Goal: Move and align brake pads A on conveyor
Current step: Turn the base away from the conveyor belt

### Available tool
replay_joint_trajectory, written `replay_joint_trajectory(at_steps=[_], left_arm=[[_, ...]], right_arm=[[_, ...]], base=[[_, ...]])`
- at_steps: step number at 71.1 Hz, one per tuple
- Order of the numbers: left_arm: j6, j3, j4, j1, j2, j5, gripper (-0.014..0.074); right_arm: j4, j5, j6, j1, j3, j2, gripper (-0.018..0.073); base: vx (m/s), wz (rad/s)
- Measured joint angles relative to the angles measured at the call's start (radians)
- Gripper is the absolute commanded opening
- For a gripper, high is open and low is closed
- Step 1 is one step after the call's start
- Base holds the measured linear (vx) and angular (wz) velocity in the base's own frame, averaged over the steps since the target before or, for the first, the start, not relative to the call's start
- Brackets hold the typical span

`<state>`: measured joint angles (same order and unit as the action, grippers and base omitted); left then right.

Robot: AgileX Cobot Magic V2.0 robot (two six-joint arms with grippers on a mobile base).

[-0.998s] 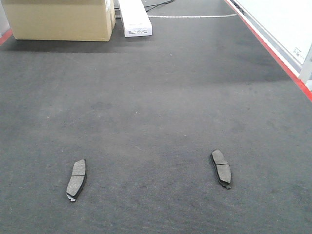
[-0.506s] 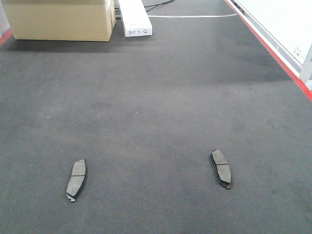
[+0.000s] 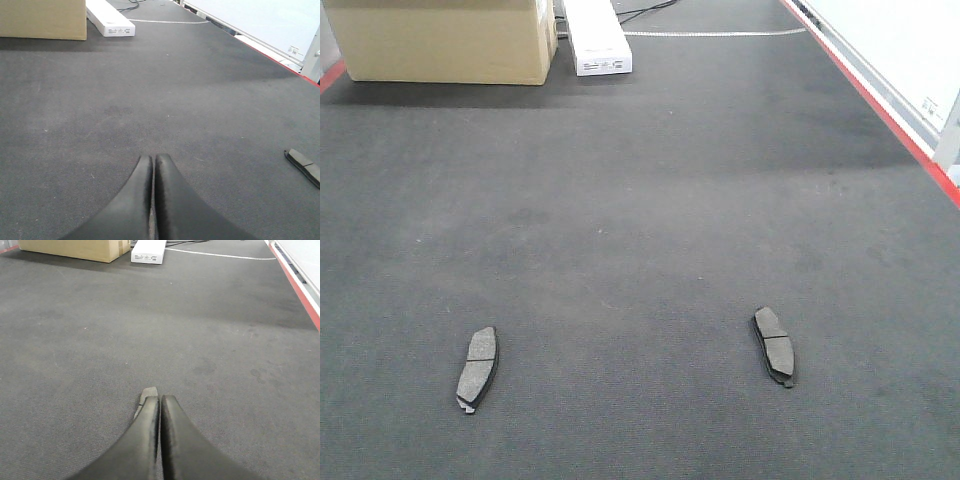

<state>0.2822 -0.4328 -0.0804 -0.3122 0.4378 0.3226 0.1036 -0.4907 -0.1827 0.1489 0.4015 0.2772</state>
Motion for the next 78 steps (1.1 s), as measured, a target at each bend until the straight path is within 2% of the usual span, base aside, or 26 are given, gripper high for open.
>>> replay_joint_trajectory(at_steps=[28, 78], left_arm=[[0.000, 0.000, 0.000, 0.000, 0.000, 0.000, -0.0006], [0.000, 0.000, 0.000, 0.000, 0.000, 0.000, -0.0006]], right_arm=[[0.000, 0.000, 0.000, 0.000, 0.000, 0.000, -0.0009], [0.000, 0.000, 0.000, 0.000, 0.000, 0.000, -0.0009]], base=[[-0.07, 0.01], [-0.34, -0.19]])
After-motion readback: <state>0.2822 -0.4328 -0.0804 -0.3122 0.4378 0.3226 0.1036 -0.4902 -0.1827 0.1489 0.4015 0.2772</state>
